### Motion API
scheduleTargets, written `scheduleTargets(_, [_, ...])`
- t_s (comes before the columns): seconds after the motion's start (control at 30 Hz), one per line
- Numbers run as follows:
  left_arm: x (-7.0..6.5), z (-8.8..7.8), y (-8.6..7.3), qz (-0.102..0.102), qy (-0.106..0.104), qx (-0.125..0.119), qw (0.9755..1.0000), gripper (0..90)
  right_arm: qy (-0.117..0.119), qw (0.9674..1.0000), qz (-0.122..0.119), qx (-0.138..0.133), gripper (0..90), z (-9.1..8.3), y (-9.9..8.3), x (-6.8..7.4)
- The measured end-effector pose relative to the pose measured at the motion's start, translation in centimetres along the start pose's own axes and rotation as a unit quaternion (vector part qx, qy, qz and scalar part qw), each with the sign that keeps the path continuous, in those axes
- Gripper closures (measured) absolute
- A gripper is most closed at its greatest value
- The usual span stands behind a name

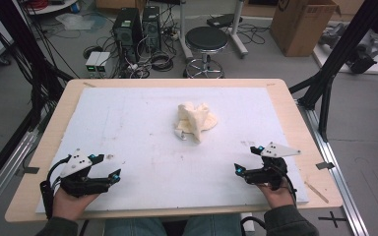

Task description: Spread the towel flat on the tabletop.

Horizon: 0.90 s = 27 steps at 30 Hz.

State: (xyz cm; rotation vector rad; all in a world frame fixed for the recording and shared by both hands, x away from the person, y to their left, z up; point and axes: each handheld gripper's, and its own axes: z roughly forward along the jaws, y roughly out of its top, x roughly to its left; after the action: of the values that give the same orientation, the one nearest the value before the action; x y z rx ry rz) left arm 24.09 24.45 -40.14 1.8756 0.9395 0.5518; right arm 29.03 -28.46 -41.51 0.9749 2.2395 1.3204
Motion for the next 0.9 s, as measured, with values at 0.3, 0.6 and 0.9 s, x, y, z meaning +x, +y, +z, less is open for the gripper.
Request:
scheduleTargets(0.3, [0.04,0.22,-0.02,0.002,-0.001,0.002,1.0000,22.0,0.001,1.0000,0.003,0.004,9.9,0.16,-0.07,-0.23])
scheduleTargets(0.6, [0.00,0.18,-0.06,0.004,-0.003,0.002,1.0000,22.0,0.001,1.0000,0.005,0.004,9.9,0.12,-0.09,-0.24])
scheduleTargets(0.9, [-0.10,0.07,-0.14,0.006,-0.004,0.001,1.0000,22.0,0.001,1.0000,0.003,0.000,10.0,0.17,0.01,-0.10])
